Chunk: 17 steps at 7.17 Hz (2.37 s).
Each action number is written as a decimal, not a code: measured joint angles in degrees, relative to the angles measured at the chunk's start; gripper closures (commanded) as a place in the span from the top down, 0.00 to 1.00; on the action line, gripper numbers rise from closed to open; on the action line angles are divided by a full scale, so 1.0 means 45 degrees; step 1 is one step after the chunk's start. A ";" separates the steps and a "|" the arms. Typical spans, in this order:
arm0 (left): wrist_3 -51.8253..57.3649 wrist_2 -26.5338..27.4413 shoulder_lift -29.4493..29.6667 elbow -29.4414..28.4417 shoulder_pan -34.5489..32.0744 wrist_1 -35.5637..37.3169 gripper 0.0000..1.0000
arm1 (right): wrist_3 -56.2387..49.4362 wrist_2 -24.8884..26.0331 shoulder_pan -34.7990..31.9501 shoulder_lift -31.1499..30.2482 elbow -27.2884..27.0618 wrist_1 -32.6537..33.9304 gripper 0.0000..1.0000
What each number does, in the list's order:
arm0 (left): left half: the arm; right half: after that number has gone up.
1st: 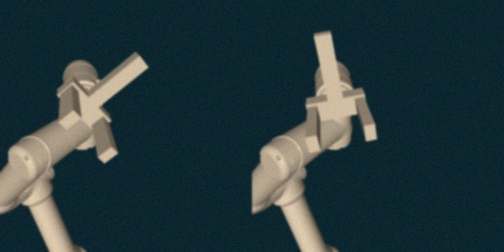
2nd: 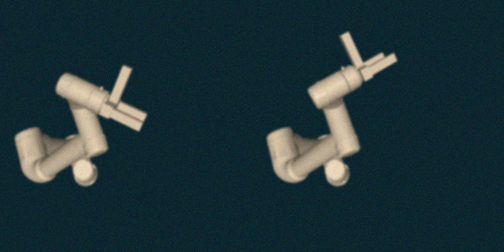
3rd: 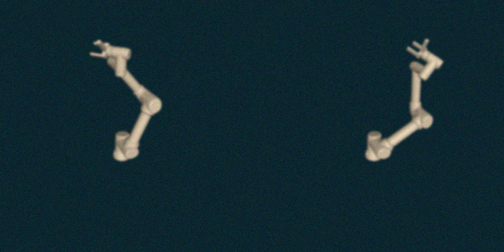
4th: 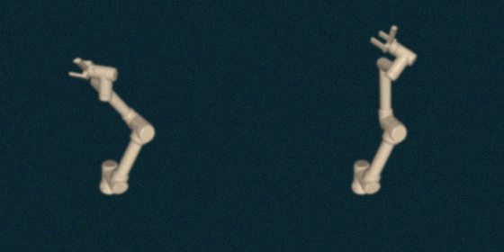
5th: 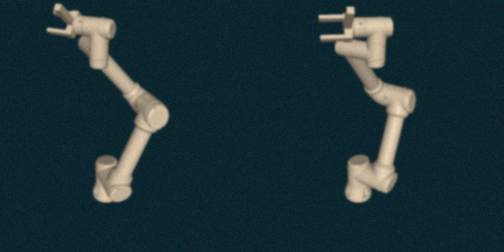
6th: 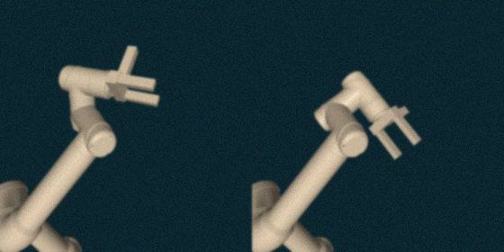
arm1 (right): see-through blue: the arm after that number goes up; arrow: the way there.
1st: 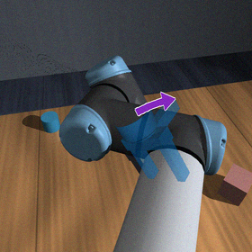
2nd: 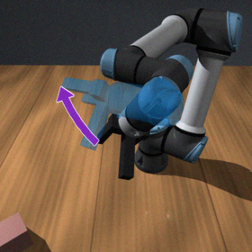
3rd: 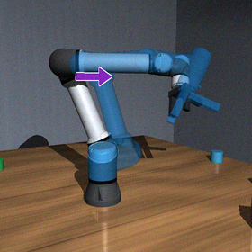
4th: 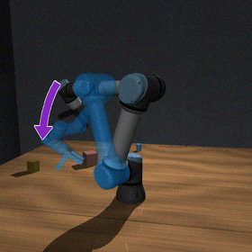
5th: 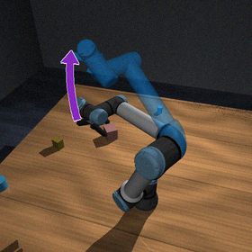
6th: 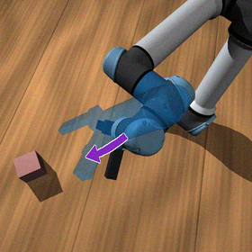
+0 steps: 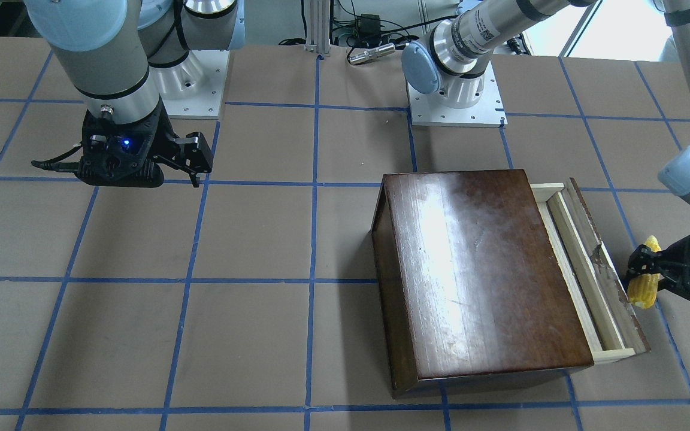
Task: Open drawer and put corn inside
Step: 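Grasp the yellow corn cob with the left gripper and lift it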
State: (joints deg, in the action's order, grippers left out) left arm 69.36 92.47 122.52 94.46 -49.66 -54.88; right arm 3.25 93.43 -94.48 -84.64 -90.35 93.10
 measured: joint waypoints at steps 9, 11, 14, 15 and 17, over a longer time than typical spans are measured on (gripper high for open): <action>-0.0640 0.0231 -0.2064 -0.0866 -0.0109 -0.1370 0.00 | 0.0000 -0.0004 0.0000 -0.0004 0.0000 0.0008 1.00; -0.1629 0.0245 -0.2952 -0.1689 -0.0379 -0.3040 0.00 | 0.0000 -0.0017 0.0000 -0.0001 0.0000 -0.0003 1.00; -0.4490 0.0228 -0.3751 -0.1982 -0.1643 -0.3637 0.00 | 0.0000 -0.0032 0.0000 -0.0004 0.0000 0.0000 1.00; -0.5599 0.0204 -0.3949 -0.1990 -0.2135 -0.3660 0.00 | 0.0000 -0.0036 0.0000 -0.0002 0.0000 -0.0004 1.00; -0.8378 0.0225 -0.4236 -0.1990 -0.3105 -0.3904 0.00 | 0.0000 -0.0039 0.0000 0.0000 0.0000 -0.0005 1.00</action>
State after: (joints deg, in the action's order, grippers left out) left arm 31.66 93.48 103.46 85.51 -63.63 -72.45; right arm 3.25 93.25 -94.48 -84.64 -90.35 93.08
